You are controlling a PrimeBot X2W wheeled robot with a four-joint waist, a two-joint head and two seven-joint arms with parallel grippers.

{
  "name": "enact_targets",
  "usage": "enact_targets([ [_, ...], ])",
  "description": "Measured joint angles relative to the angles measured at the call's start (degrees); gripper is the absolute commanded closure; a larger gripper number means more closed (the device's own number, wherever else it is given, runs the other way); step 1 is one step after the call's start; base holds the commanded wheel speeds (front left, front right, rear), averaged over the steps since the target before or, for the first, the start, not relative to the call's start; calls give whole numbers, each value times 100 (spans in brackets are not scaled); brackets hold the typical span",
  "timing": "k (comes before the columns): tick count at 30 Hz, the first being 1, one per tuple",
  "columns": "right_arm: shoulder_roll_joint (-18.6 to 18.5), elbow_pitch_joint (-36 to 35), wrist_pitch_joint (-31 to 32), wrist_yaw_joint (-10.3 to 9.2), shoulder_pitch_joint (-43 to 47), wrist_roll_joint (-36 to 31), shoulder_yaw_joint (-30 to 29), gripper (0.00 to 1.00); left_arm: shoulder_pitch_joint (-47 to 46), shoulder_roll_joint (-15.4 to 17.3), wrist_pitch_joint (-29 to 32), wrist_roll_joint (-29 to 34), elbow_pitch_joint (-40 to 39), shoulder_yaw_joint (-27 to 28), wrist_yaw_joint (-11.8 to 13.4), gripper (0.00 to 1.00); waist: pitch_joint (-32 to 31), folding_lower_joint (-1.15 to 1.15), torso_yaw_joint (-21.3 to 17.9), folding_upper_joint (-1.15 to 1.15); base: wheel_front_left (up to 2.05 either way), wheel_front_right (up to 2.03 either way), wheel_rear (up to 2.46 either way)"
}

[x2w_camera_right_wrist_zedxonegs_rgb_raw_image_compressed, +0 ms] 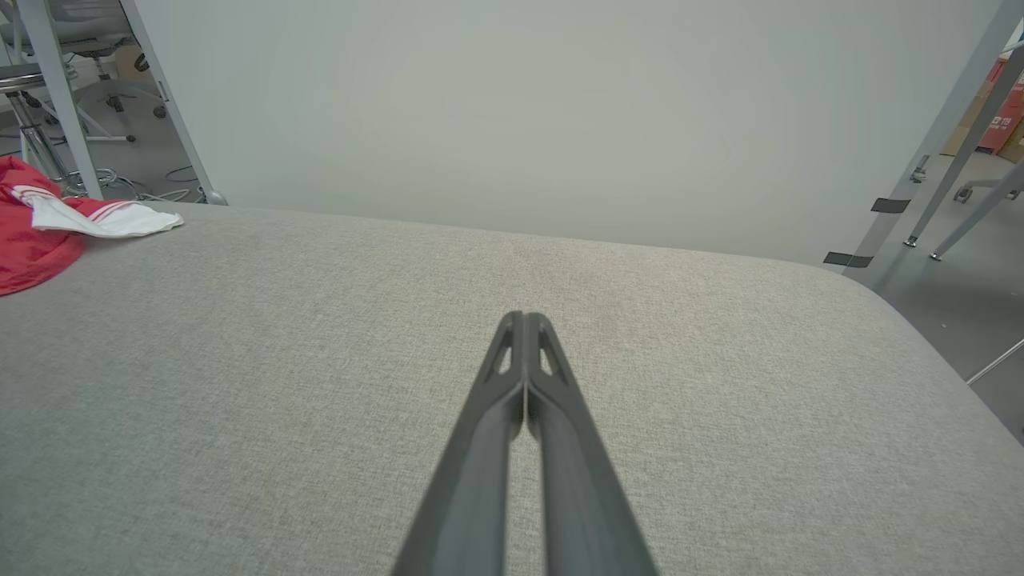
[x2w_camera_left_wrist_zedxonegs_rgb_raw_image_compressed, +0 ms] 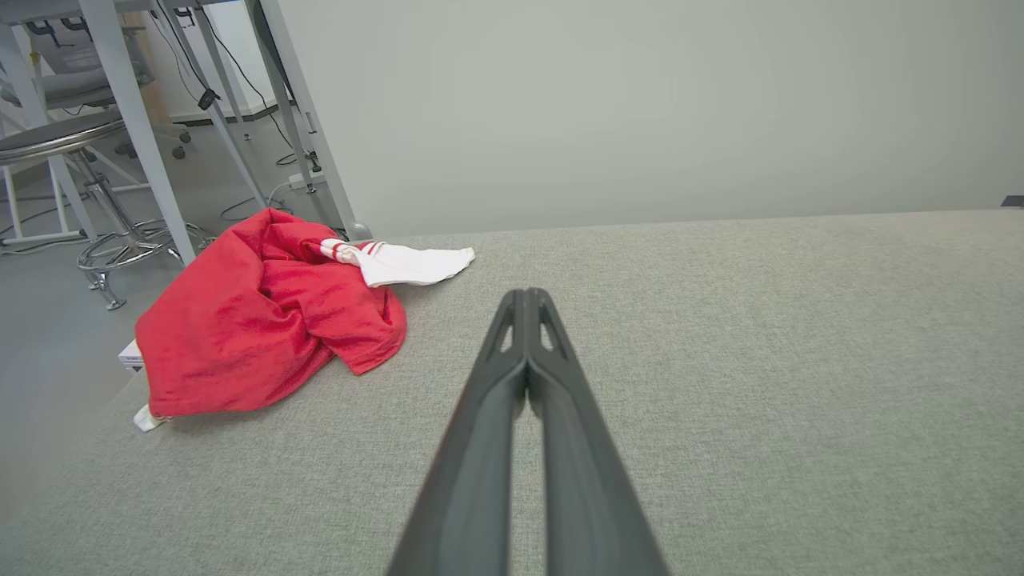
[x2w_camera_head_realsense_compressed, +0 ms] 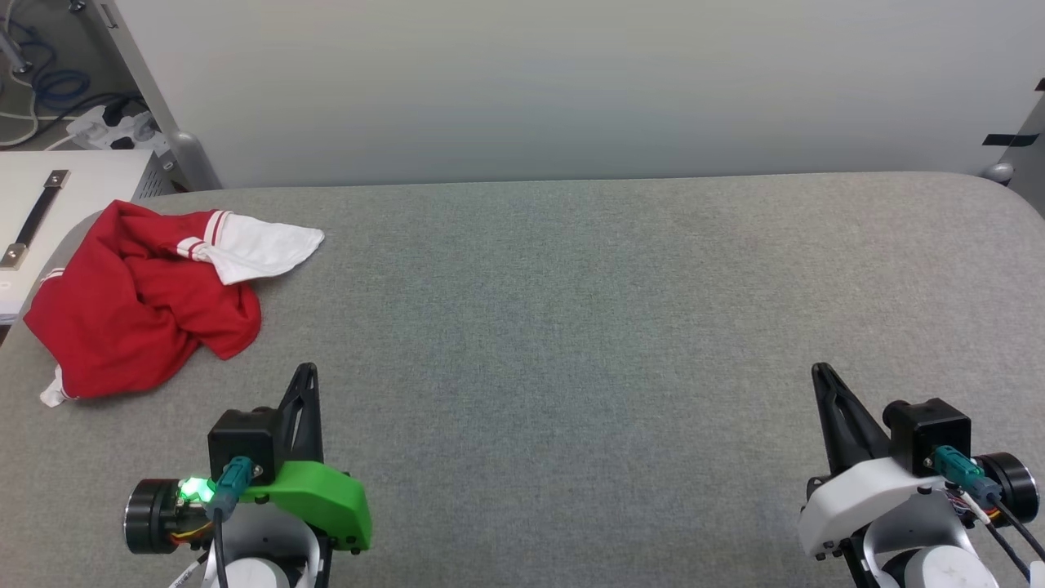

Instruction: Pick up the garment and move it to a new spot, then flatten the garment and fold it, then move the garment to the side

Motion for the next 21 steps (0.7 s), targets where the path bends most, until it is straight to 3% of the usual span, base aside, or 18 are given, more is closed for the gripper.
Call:
enact_targets([
  [17,0,0,0,0,0,0,0,100,0,0,0,0,0,0,0,100,0,0,0,0,0,0,0],
  [18,0,0,0,0,0,0,0,0,0,0,0,0,0,0,0,0,0,0,0,0,0,0,0],
  [21,-1,3,0,0,-1,3,-3,0,0,3,0,-2,1,0,-1,0,0,0,0,0,0,0,0],
])
